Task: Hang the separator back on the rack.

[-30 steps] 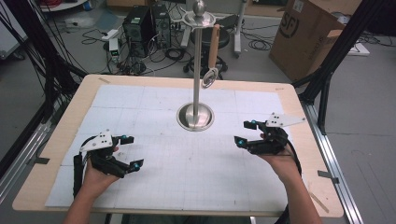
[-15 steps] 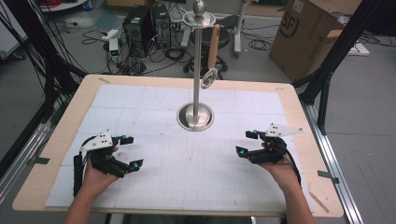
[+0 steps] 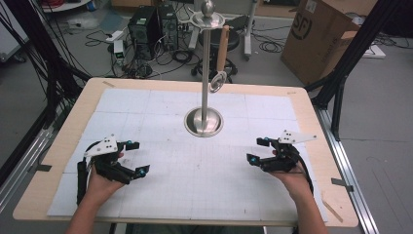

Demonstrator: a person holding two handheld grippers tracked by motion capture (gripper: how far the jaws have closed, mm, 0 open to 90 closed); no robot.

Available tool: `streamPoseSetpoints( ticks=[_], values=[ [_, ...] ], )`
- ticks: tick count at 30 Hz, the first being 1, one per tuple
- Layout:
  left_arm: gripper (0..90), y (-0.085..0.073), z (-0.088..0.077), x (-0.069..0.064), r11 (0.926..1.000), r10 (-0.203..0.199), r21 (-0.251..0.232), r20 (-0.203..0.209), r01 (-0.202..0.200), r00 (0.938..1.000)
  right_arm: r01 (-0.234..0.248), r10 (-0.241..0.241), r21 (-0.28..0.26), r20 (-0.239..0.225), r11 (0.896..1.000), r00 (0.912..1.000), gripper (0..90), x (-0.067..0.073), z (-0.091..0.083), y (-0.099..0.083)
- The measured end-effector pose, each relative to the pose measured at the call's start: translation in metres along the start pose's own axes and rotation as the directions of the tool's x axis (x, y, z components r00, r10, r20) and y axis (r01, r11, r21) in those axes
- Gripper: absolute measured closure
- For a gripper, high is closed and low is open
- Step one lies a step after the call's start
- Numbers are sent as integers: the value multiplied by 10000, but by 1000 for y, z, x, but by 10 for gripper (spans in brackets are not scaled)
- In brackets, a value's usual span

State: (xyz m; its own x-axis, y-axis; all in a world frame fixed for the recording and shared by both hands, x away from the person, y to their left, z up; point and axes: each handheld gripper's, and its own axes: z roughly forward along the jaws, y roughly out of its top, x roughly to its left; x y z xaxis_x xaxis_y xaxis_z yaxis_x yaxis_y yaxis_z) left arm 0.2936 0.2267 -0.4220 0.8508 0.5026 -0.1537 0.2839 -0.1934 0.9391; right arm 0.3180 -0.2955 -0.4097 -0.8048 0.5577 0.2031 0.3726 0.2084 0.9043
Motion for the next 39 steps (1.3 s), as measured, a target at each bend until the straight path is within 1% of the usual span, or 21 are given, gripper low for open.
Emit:
streamPoseSetpoints(
  ticks=[7,9,13,21,26,31,32,34,39],
  values=[
    [18,2,4,-1,10000,34,-53,71,-34,10000,-32,33,-84,51,10000,10000,151,-1,-4,-2],
    [18,2,5,-1,10000,16,30,91,-16,10000,-22,22,-34,13,10000,10000,151,-1,-3,-2],
    [18,2,5,-1,10000,27,-39,131,-26,9999,-21,21,31,-4,10000,10000,151,0,-3,-2],
    [18,2,5,0,9999,54,-93,198,-53,9998,-9,5,189,170,9998,9999,152,-1,-3,-4],
    [18,2,3,0,9999,54,-121,150,-52,9999,-20,14,240,220,9997,9998,152,-2,-2,-6],
    [18,2,4,-1,9999,57,-85,187,-56,9998,-43,38,249,178,9997,9998,152,-3,-1,-6],
    [18,2,4,-1,9999,52,-87,202,-50,9998,-138,135,235,137,9996,9998,152,-4,-2,-6],
    [18,2,5,-1,10000,37,-55,186,-36,9998,-114,112,156,116,9998,9999,152,-6,-2,-6],
    [18,1,6,-1,10000,45,41,144,-46,9999,-181,181,177,49,9997,9998,152,-7,-2,-6]
  ],
)
